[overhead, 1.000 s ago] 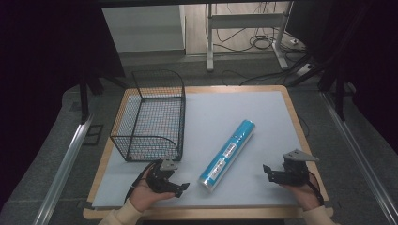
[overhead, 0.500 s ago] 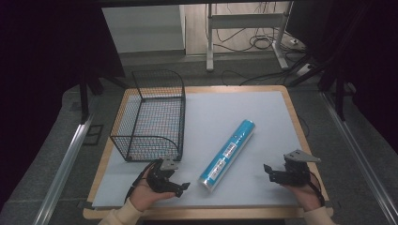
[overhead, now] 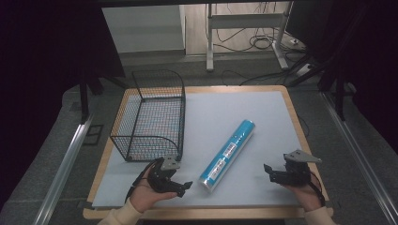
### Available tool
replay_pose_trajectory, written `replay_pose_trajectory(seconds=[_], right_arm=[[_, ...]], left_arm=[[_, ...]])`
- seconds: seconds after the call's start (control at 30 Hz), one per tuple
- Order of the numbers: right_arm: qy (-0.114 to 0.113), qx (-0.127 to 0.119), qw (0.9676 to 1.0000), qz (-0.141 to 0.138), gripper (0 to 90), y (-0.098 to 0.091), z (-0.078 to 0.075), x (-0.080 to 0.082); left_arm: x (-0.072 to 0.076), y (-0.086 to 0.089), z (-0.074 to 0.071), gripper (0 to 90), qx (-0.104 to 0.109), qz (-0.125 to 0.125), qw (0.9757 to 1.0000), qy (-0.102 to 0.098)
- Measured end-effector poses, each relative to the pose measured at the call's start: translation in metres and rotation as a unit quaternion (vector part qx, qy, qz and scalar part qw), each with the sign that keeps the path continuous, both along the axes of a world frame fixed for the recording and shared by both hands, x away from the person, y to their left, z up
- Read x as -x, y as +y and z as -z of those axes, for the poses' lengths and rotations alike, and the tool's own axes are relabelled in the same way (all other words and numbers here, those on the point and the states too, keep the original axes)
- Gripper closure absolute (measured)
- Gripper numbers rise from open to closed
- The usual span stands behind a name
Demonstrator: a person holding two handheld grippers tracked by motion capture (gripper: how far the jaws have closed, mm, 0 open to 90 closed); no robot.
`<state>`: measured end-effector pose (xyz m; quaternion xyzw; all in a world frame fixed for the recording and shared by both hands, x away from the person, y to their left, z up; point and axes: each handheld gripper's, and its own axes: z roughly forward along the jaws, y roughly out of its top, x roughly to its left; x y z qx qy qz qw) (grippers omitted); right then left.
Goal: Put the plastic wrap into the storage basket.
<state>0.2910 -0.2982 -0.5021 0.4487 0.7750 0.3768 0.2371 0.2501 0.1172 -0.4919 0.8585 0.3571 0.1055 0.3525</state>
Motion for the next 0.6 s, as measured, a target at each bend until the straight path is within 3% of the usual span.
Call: replay_pose_trajectory(seconds=[0.27, 0.6], right_arm=[[-0.003, -0.002, 0.9999, 0.014, 12.5, -0.005, -0.001, 0.000], [0.000, 0.002, 1.0000, 0.010, 12.8, -0.001, 0.001, 0.001]], left_arm=[[0.002, -0.009, -0.016, 13.6, 0.003, -0.006, 1.0000, -0.001], [-0.004, -0.023, -0.029, 13.5, -0.003, 0.000, 1.0000, 0.001]])
